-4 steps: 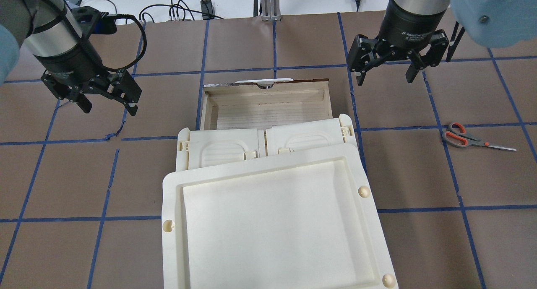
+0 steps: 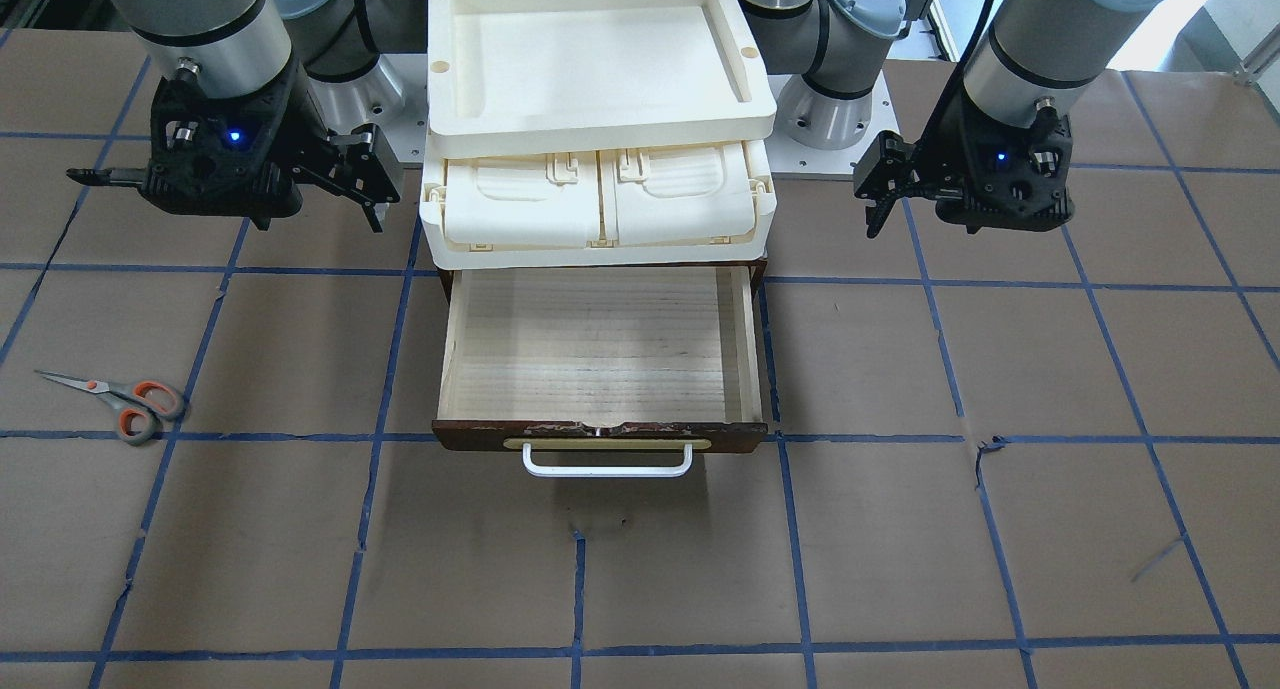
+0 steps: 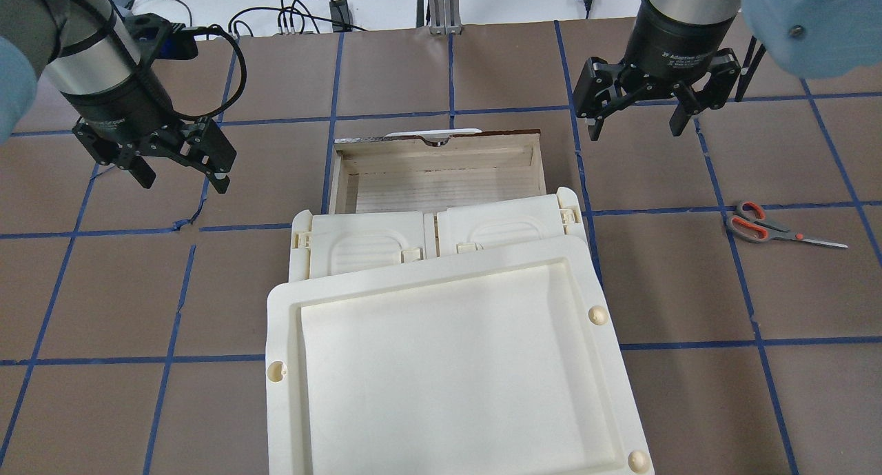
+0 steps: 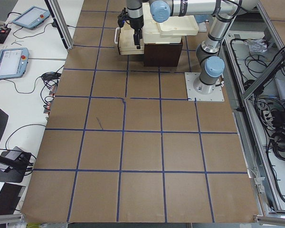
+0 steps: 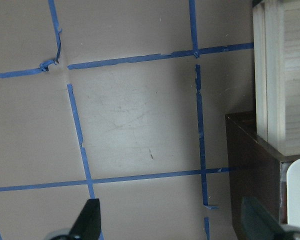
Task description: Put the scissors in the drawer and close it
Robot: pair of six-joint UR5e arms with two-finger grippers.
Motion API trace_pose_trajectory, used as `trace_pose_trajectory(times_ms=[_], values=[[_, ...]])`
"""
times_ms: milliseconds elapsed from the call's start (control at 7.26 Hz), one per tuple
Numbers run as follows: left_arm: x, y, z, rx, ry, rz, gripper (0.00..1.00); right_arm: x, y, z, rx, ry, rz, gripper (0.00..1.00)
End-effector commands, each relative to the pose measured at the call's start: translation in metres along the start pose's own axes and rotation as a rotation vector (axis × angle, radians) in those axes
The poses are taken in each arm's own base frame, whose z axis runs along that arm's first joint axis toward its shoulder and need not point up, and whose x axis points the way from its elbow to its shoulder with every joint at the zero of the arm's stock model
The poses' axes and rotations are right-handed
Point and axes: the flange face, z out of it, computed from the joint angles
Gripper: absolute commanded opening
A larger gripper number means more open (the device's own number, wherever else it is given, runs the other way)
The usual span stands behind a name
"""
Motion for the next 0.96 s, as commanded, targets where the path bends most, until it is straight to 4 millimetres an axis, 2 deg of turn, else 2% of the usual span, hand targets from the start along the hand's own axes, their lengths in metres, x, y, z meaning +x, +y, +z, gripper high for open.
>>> trace_pose_trajectory(times_ms=[0, 138, 413, 551, 688, 826], values=[[0.0007, -0.001, 0.0002, 0.002, 0.008, 0.006, 1.0, 0.001, -0.0009, 0.0005, 0.0, 0.002, -0.001, 1.0], [0.0025, -0.0038, 0.0074, -0.017, 0.009, 0.01, 1.0, 0.0019, -0.0011, 0.0005, 0.0, 0.004, 0.0, 1.0], [-0.0014, -0.0025, 0.0029, -0.011, 0.007, -0.003, 1.0, 0.0014, 0.0008, -0.0004, -0.003, 0.005, -0.003, 1.0], [0.0038, -0.001, 0.007, -0.037, 0.012, 0.0, 1.0, 0.0018, 0.0004, 0.0, -0.001, 0.002, -0.002, 1.0], [-0.0027, -0.0012, 0.005, -0.031, 0.016, 0.0, 1.0, -0.0001, 0.0025, -0.0017, -0.001, 0.006, 0.0, 1.0], [0.0024, -0.0009, 0.0042, -0.031, 0.015, 0.014, 1.0, 0.0013, 0.0055, -0.0011, -0.013, 0.011, -0.003, 1.0]])
